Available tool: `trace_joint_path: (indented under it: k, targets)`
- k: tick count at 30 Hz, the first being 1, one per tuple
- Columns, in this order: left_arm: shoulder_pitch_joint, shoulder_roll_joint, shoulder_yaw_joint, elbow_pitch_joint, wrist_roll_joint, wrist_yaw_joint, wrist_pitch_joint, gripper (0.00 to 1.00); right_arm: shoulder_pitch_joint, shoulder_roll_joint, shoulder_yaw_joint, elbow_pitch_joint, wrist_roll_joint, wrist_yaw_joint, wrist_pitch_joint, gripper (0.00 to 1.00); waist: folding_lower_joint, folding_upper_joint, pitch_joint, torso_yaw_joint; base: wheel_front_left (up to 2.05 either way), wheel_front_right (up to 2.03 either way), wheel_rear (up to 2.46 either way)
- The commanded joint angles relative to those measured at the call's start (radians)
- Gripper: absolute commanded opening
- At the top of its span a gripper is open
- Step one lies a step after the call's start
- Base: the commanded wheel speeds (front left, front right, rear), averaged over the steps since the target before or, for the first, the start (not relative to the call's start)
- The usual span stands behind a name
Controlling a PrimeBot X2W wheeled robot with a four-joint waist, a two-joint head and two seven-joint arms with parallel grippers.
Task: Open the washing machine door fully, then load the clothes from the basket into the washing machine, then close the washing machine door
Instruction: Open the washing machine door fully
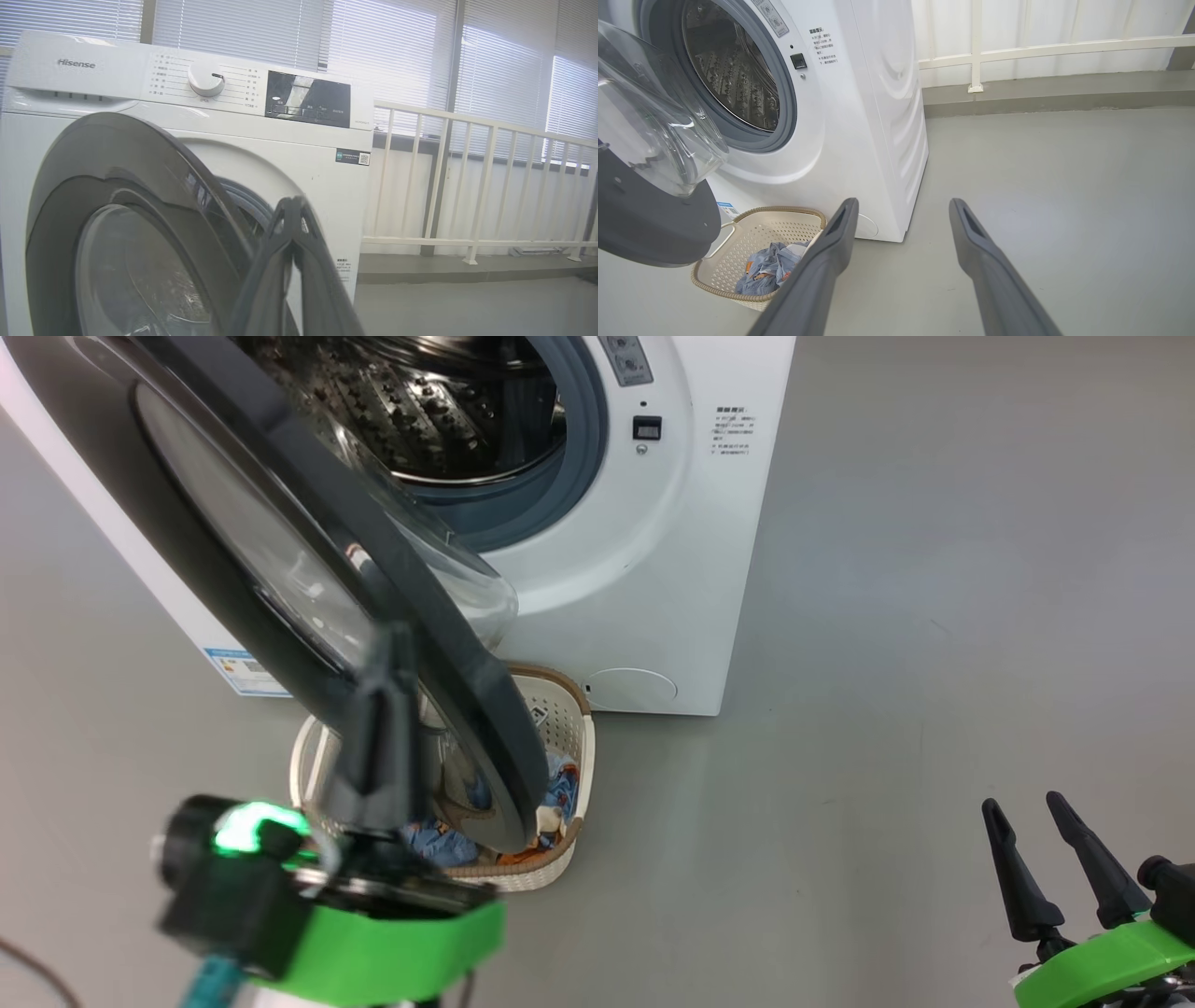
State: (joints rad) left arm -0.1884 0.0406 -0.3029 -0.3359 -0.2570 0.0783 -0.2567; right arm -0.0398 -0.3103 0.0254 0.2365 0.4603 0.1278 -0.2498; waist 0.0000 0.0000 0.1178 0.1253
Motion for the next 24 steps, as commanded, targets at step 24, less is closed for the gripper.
trace_joint_path:
  k: [24]
  targets:
    - [-0.213,0.01,-0.255,0.515,-0.244,0.012,-0.005,0.0,-0.019,-0.009,0.049,-0.031,-0.009,0.003,-0.012,1.0,0.0,0.0,0.014,-0.038,0.0,0.0,0.0]
